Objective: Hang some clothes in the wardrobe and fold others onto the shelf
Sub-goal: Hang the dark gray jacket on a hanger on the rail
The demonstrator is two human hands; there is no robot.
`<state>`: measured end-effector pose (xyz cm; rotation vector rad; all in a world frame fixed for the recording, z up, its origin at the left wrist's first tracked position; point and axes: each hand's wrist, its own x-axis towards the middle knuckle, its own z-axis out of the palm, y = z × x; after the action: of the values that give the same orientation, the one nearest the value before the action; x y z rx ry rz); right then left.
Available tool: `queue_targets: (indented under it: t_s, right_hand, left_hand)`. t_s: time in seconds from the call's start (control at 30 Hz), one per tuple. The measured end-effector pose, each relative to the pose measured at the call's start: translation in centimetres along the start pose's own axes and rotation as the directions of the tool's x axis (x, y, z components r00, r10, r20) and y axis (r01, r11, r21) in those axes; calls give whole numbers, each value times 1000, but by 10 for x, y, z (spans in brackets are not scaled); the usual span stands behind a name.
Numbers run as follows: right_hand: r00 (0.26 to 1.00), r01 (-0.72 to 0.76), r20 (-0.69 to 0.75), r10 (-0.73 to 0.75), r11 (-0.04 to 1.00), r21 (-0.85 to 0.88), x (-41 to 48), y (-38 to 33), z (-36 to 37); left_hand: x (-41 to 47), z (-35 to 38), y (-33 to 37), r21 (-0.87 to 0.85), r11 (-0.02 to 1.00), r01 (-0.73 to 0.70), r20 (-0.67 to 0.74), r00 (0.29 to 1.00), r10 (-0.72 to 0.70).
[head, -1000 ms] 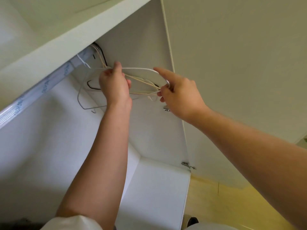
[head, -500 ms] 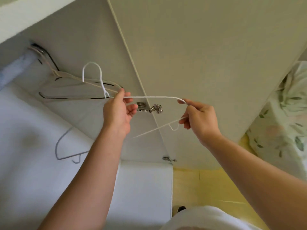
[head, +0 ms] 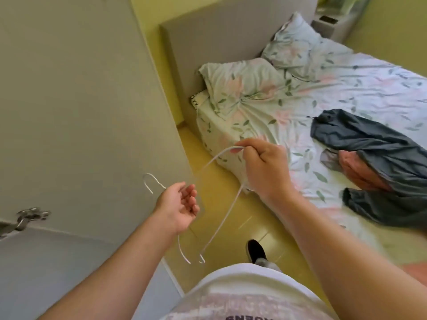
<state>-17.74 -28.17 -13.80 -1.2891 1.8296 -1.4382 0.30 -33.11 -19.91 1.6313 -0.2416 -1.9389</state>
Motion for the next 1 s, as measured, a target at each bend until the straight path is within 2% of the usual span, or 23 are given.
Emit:
queue_targets:
  t_s: [0.1,0.2,0.33,0.4,0.57,0.67,0.77,0.83,0.9,1.0]
  right_hand:
    - [985,96,-128,-112,987,-128,-7,14,-47]
    - [949,139,-235,-209,949,-282,-14,28,-90]
    - [903,68,-337,-268,861,-503,-26,51,-143]
    - [888,3,-384,-252,838,-545,-34,62,-168]
    - [862,-258,-507,6,866,-428,-58,89,-233]
    - [761,-504,-591,268,818,-278,-70,106,-273]
    - [654,-679,-544,526,724,-117,-78,119,-314]
    - [572,-737,-477,667,673,57,-81,129,-340]
    - [501,-783,-411,761,601,159,-84,140,-362]
    - [424,-825,-362,830,519,224,-83,160,-389]
  left_hand:
    - [20,58,-14,248,966,66,95,991,-92]
    - [38,120,-37,451,890,61,161,976,-149]
    - [46,201,-80,629,777,36,234,944,-233]
    - [50,240,-106,695,718,33,268,915,-301]
    - [55,332,-178,810,585,39,304,825,-476]
    - [52,382,-217,860,510,8,293,811,-506]
    - [41,429,-252,878,476,-39,292,833,-470]
    - [36,458,-272,890,439,-121,325,845,-426]
    - [28,485,-288,895,386,-225,377,843,-384]
    - [11,521,-308,849,240,-471,528,770,-357]
